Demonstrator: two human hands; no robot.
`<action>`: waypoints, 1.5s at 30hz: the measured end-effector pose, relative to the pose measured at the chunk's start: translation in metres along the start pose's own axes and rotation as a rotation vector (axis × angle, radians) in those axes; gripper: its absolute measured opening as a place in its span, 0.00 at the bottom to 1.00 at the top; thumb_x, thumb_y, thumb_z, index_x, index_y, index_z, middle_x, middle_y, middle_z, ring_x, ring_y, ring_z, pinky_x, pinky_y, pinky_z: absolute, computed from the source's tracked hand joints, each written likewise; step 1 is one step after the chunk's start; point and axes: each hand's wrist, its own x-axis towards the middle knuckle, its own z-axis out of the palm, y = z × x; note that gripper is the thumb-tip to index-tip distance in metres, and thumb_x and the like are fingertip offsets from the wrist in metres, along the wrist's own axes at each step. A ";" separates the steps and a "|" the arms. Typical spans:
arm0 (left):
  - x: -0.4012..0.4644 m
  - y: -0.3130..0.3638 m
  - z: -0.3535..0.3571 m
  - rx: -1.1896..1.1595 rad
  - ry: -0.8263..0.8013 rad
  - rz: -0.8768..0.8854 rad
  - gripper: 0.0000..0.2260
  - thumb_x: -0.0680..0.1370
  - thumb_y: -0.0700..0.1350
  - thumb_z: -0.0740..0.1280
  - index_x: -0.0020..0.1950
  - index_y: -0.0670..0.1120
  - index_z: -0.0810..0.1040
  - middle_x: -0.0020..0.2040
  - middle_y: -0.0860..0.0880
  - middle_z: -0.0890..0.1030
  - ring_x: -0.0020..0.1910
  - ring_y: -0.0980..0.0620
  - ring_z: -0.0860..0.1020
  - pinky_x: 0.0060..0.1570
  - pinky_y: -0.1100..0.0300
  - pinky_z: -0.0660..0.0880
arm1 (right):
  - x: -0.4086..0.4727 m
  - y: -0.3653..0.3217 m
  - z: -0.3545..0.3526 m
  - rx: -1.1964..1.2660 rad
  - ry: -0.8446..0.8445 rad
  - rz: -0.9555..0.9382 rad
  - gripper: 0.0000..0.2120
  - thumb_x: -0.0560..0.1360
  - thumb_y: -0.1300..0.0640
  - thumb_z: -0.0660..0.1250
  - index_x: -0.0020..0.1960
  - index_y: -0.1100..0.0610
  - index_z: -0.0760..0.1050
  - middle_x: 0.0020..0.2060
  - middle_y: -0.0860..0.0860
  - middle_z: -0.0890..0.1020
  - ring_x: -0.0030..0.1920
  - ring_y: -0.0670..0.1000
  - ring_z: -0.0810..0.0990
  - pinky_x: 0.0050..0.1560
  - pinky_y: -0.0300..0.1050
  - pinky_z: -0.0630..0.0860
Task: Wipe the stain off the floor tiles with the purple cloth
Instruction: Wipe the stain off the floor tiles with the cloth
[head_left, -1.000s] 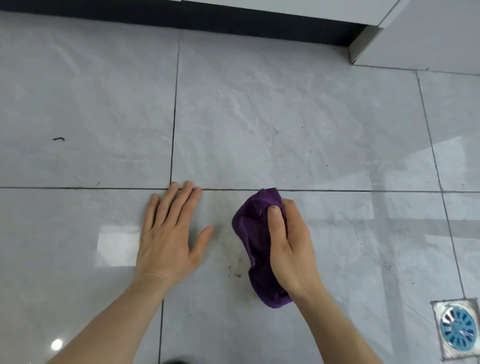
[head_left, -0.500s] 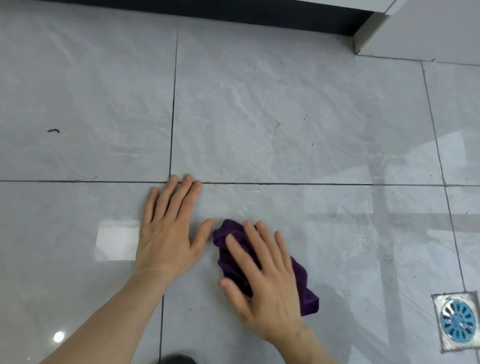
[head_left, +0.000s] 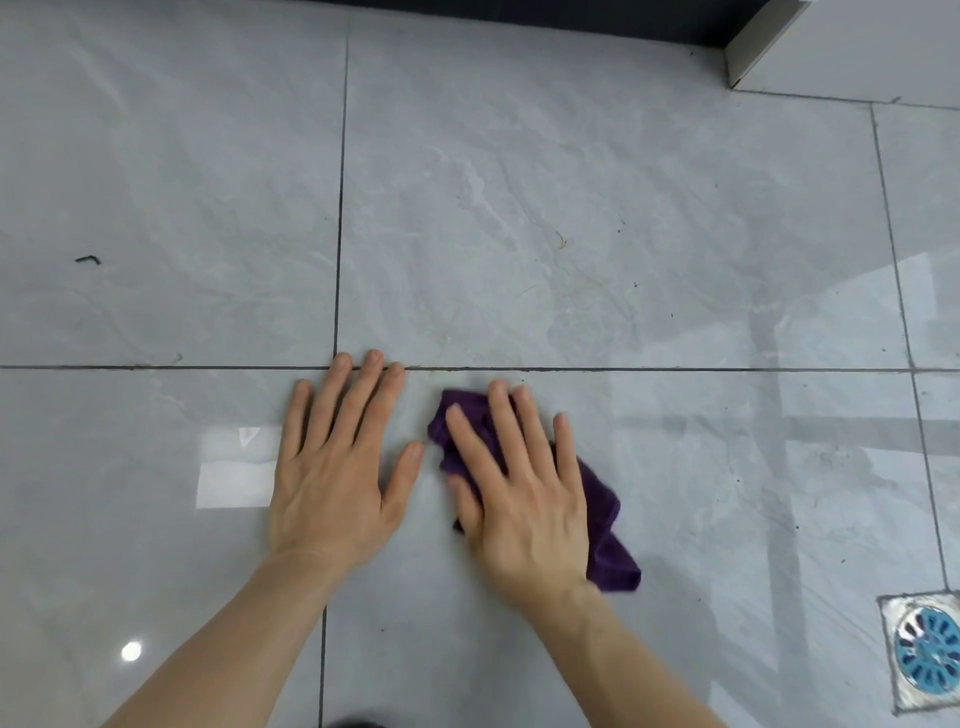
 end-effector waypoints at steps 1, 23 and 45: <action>0.000 0.000 0.000 0.001 -0.007 0.000 0.33 0.82 0.61 0.53 0.85 0.50 0.53 0.86 0.51 0.56 0.85 0.48 0.51 0.82 0.41 0.52 | 0.019 0.007 0.000 -0.011 0.020 0.019 0.26 0.86 0.43 0.55 0.82 0.43 0.59 0.84 0.54 0.59 0.84 0.57 0.55 0.82 0.63 0.55; 0.000 0.001 -0.003 -0.029 0.028 0.010 0.34 0.80 0.60 0.56 0.83 0.47 0.61 0.84 0.50 0.61 0.84 0.46 0.57 0.79 0.37 0.59 | 0.156 0.084 -0.038 0.548 0.531 0.514 0.13 0.84 0.55 0.54 0.59 0.41 0.74 0.57 0.42 0.75 0.51 0.52 0.82 0.44 0.57 0.81; 0.002 0.005 -0.001 0.001 0.076 0.015 0.33 0.79 0.59 0.57 0.82 0.45 0.64 0.83 0.46 0.65 0.82 0.42 0.63 0.77 0.35 0.62 | 0.182 0.072 -0.019 0.094 0.134 0.119 0.21 0.85 0.50 0.59 0.77 0.49 0.71 0.82 0.53 0.65 0.84 0.56 0.58 0.82 0.56 0.58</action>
